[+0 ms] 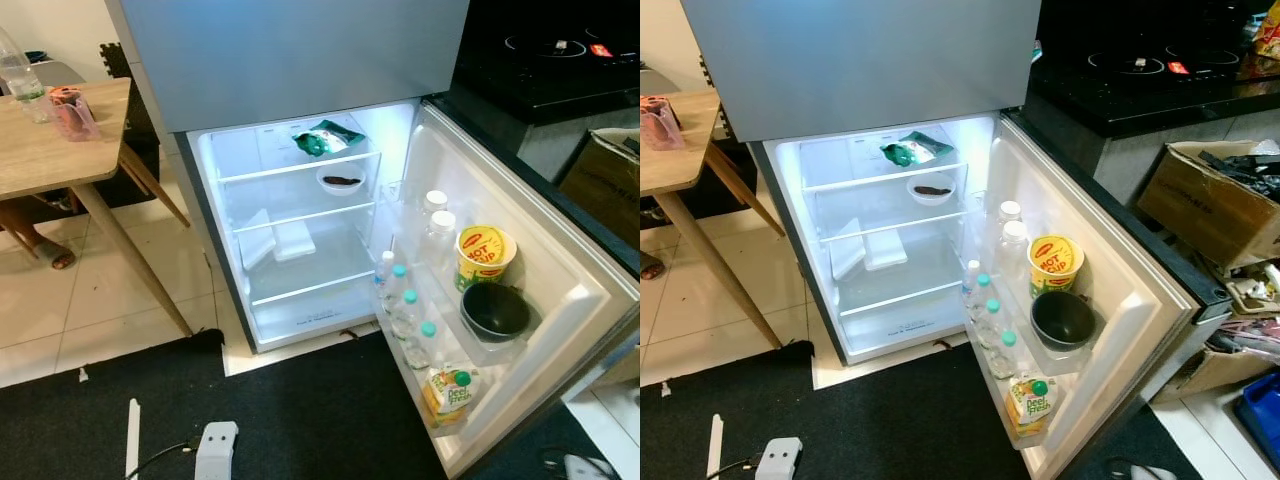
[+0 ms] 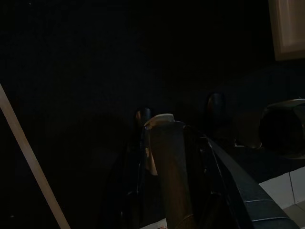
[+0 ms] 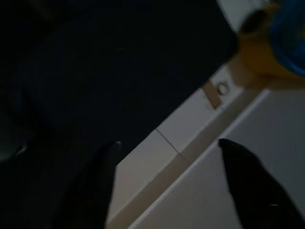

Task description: Restocking fridge

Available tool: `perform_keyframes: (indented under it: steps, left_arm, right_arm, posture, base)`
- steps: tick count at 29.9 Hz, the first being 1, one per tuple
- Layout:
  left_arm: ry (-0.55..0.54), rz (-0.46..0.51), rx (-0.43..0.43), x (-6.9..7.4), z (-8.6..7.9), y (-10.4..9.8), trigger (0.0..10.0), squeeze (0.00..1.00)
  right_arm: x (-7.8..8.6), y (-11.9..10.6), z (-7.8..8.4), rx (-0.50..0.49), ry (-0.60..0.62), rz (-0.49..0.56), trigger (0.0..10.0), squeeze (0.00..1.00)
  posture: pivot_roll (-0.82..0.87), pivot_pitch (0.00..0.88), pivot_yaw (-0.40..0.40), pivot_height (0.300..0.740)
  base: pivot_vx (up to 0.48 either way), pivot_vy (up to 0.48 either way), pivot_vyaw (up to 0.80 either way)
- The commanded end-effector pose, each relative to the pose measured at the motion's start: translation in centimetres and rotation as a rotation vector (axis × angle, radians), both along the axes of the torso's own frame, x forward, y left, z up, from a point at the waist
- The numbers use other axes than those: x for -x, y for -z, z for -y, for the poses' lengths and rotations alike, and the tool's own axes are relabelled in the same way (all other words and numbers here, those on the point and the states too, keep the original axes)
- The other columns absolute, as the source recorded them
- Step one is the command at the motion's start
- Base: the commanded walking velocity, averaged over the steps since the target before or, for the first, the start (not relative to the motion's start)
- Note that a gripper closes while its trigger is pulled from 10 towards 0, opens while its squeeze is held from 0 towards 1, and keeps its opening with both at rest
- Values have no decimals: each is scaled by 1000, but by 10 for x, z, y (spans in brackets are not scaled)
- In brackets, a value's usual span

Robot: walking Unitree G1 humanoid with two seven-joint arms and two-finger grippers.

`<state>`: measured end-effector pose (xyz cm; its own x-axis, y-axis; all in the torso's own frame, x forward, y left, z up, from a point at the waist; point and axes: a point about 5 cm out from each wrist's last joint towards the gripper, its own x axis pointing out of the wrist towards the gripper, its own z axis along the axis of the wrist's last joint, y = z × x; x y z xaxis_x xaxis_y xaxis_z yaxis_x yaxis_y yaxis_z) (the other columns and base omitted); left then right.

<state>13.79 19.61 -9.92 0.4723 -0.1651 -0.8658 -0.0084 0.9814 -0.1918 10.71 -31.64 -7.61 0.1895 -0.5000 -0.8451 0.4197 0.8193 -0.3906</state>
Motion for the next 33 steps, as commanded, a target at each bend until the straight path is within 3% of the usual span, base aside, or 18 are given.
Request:
perform_keyframes:
  steps: [1, 3, 6, 9, 10, 11, 13, 16, 17, 18, 19, 21, 24, 27, 29, 30, 31, 33]
  left_arm:
    - [-7, -14, -3, 3, -2, 1, 10000, 0]
    - [-6, -14, -3, 3, -2, 1, 10000, 0]
    - [-2, -15, -4, 3, -2, 1, 10000, 0]
    - [-2, -15, -4, 3, -2, 1, 10000, 0]
    - [-2, -15, -4, 3, -2, 1, 10000, 0]
    - [-2, -15, -4, 3, -2, 1, 10000, 0]
    - [-4, -15, -3, 3, -3, 1, 10000, 0]
    - [-6, -15, -2, 3, -2, 1, 10000, 0]
    - [-7, -15, -1, 3, -2, 1, 10000, 0]
    - [-8, -15, 0, 3, -3, 1, 10000, 0]
    - [-8, -15, 0, 3, -3, 1, 10000, 0]
    - [-9, -15, 2, 3, -3, 1, 10000, 0]
    - [-10, -15, 3, 3, -3, 1, 10000, 0]
    - [-10, -14, 4, 2, -3, 1, 10000, 0]
    - [-10, -14, 4, 2, -3, 0, 10000, 0]
    - [-10, -14, 4, 2, -3, 0, 10000, 0]
    - [-10, -14, 4, 2, -3, 0, 10000, 0]
    - [-10, -14, 4, 2, -3, 0, 10000, 0]
  right_arm:
    - [-4, -9, 16, 57, 115, 84, 0, 0]
    - [-7, -17, 26, 92, 173, 136, 0, 0]
    - [-22, -38, 51, 153, 342, 322, 0, 0]
    - [-22, -38, 51, 153, 342, 322, 0, 0]
    - [-29, -46, 58, 143, 424, 415, 0, 0]
    - [-29, -46, 58, 143, 424, 415, 0, 0]
    - [-51, -64, 68, 91, 543, 623, 0, 0]
    - [-67, -74, 69, 56, 548, 715, 0, 0]
    - [-82, -81, 67, 23, 527, 786, 10000, 0]
    - [-94, -87, 64, -6, 495, 837, 10000, 0]
    - [-94, -87, 64, -6, 495, 837, 10000, 0]
    - [-110, -93, 57, -66, 416, 911, 10000, 0]
    - [-116, -95, 53, -90, 381, 931, 10000, 0]
    - [-129, -96, 40, -174, 268, 972, 10000, 0]
    - [-141, -93, 19, -283, 83, 961, 10000, 0]
    - [-141, -93, 19, -283, 83, 961, 10000, 0]
    - [-149, -84, -8, -403, -117, 892, 10000, 0]
    - [-152, -78, -27, -479, -247, 843, 10000, 0]
  posture:
    - [23, 0, 15, 740]
    - [23, 0, 15, 740]
    - [23, 0, 20, 740]
    - [23, 0, 20, 740]
    - [23, 0, 20, 740]
    - [23, 0, 20, 740]
    - [23, 0, 17, 740]
    - [23, 0, 17, 740]
    - [21, 0, 16, 740]
    - [21, 0, 15, 740]
    - [21, 0, 15, 740]
    - [21, 0, 15, 740]
    - [20, 0, 16, 740]
    - [20, 0, 15, 740]
    - [19, 0, 15, 740]
    - [19, 0, 15, 740]
    - [17, 0, 15, 740]
    - [17, 0, 15, 740]
  base:
    - [0, 0, 0]
    - [0, 0, 0]
    - [0, 0, 0]
    - [0, 0, 0]
    - [0, 0, 0]
    - [0, 0, 0]
    - [0, 0, 0]
    - [0, 0, 0]
    - [0, 0, 0]
    - [0, 0, 0]
    - [0, 0, 0]
    - [0, 0, 0]
    - [0, 0, 0]
    - [0, 0, 0]
    - [0, 0, 0]
    - [0, 0, 0]
    - [0, 0, 0]
    - [0, 0, 0]
